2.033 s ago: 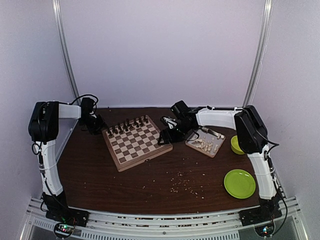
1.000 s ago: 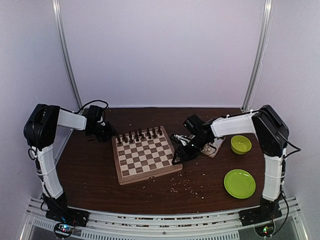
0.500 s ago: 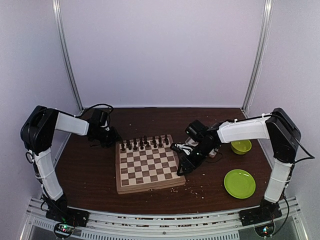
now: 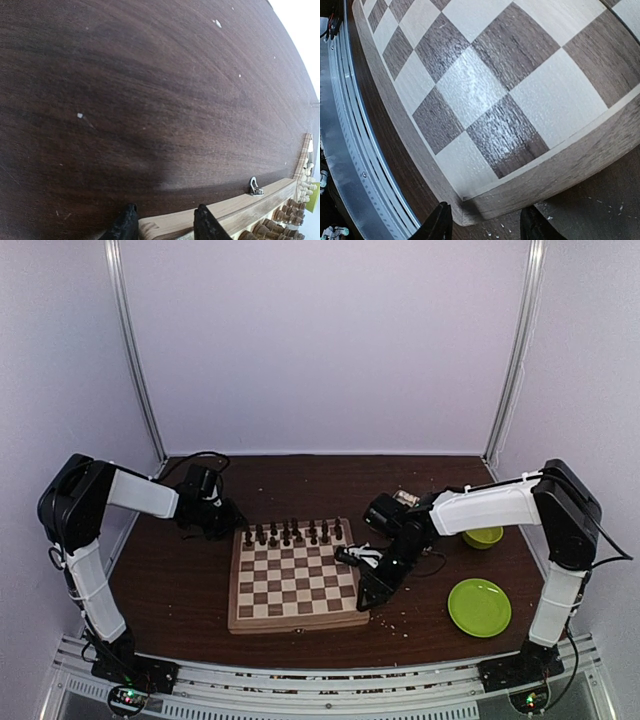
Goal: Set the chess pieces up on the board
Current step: Move the chessboard to the center of the board.
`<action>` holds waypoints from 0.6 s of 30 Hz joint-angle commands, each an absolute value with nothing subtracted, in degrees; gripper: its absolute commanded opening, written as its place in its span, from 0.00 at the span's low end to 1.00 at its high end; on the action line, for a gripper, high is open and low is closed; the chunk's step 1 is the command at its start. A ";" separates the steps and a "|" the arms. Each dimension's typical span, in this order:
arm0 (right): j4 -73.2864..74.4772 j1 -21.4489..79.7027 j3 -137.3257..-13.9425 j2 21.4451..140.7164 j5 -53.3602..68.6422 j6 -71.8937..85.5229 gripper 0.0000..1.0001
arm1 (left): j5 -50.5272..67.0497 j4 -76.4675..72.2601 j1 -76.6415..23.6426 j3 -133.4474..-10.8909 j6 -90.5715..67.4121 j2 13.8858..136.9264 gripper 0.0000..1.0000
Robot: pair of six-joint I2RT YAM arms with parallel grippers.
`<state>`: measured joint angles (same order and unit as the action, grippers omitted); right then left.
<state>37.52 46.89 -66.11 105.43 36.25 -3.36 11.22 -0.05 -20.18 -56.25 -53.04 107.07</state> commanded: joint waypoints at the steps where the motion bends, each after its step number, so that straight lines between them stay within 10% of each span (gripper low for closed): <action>1: 38.80 48.05 -67.17 104.85 37.01 -5.49 0.46 | 13.32 6.99 -22.47 -53.57 -54.40 108.26 0.40; 18: 39.24 51.05 -66.69 104.06 33.78 -7.41 0.46 | 12.27 6.17 -25.26 -52.53 -56.44 107.84 0.39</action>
